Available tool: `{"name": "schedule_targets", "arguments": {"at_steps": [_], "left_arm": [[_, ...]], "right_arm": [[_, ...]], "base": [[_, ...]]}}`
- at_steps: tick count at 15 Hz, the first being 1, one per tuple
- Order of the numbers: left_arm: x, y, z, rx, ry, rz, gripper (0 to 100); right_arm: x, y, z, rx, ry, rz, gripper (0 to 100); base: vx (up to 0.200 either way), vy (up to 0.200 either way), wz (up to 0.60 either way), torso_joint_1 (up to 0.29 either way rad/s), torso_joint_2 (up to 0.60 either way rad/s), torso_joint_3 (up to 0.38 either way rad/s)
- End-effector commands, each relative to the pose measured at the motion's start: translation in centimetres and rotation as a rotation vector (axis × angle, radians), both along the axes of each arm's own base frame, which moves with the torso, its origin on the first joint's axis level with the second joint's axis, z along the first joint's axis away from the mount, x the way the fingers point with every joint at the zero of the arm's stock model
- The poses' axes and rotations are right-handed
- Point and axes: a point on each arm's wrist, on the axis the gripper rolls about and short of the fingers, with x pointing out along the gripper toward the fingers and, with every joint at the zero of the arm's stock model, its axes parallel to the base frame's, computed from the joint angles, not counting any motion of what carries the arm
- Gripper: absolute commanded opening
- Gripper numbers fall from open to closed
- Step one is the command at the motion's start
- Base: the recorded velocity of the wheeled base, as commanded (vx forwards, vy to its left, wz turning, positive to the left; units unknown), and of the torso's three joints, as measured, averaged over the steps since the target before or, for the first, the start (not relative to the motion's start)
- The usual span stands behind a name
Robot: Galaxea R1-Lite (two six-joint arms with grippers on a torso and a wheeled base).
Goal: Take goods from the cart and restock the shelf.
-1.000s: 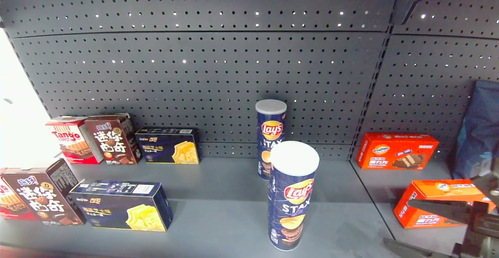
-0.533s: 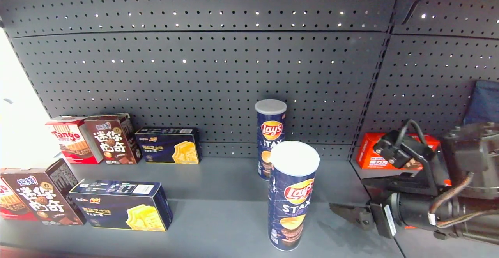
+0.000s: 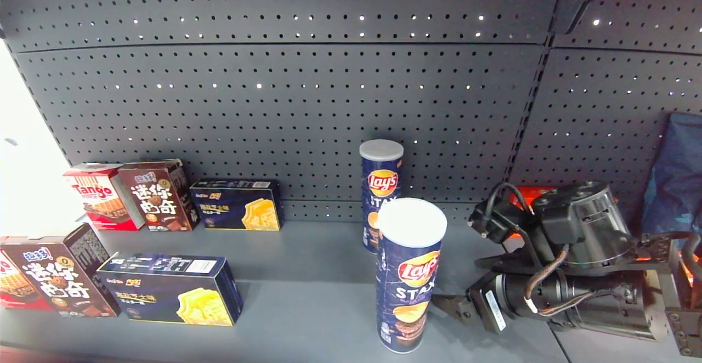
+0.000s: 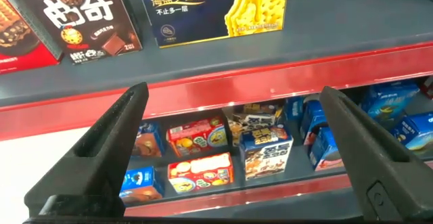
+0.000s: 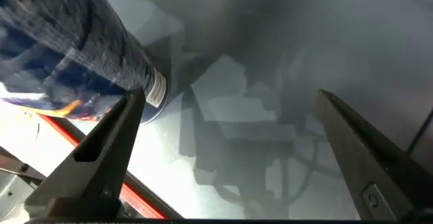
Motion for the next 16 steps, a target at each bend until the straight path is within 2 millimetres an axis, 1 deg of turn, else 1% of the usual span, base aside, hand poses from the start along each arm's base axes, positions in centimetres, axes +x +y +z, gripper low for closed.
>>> {"name": "schedule_targets", "arguments": {"at_steps": [1,3,9,11,14,15,16], "left_arm": [[0.1,0.0,0.0,0.0,0.006,-0.002,100],[0.1,0.0,0.0,0.0,0.006,-0.002,100],[0.1,0.0,0.0,-0.012,0.008,0.0,100],[0.1,0.0,0.0,-0.013,0.009,0.0,100],[0.1,0.0,0.0,-0.013,0.009,0.0,100],[0.1,0.0,0.0,-0.014,0.009,-0.001,100],[0.1,0.0,0.0,-0.014,0.009,0.0,100]], "right_arm": [[0.0,0.6,-0.4,-0.011,0.013,0.018,100],[-0.1,1.1,-0.7,-0.016,0.018,0.035,100],[0.3,2.8,-1.1,-0.024,0.028,0.068,100],[0.3,2.9,-1.0,-0.023,0.027,0.069,100],[0.0,1.7,-0.1,-0.003,-0.001,0.019,100],[-0.7,-0.4,1.0,0.032,-0.028,-0.04,100],[-0.8,-0.6,1.1,0.035,-0.032,-0.045,100]], "base": [[0.0,0.0,0.0,0.0,0.0,0.0],[0.0,0.0,0.0,0.0,0.0,0.0],[0.0,0.0,0.0,0.0,0.0,0.0],[0.0,0.0,0.0,0.0,0.0,0.0],[0.0,0.0,0.0,0.0,0.0,0.0],[0.0,0.0,0.0,0.0,0.0,0.0],[0.0,0.0,0.0,0.0,0.0,0.0]]}}
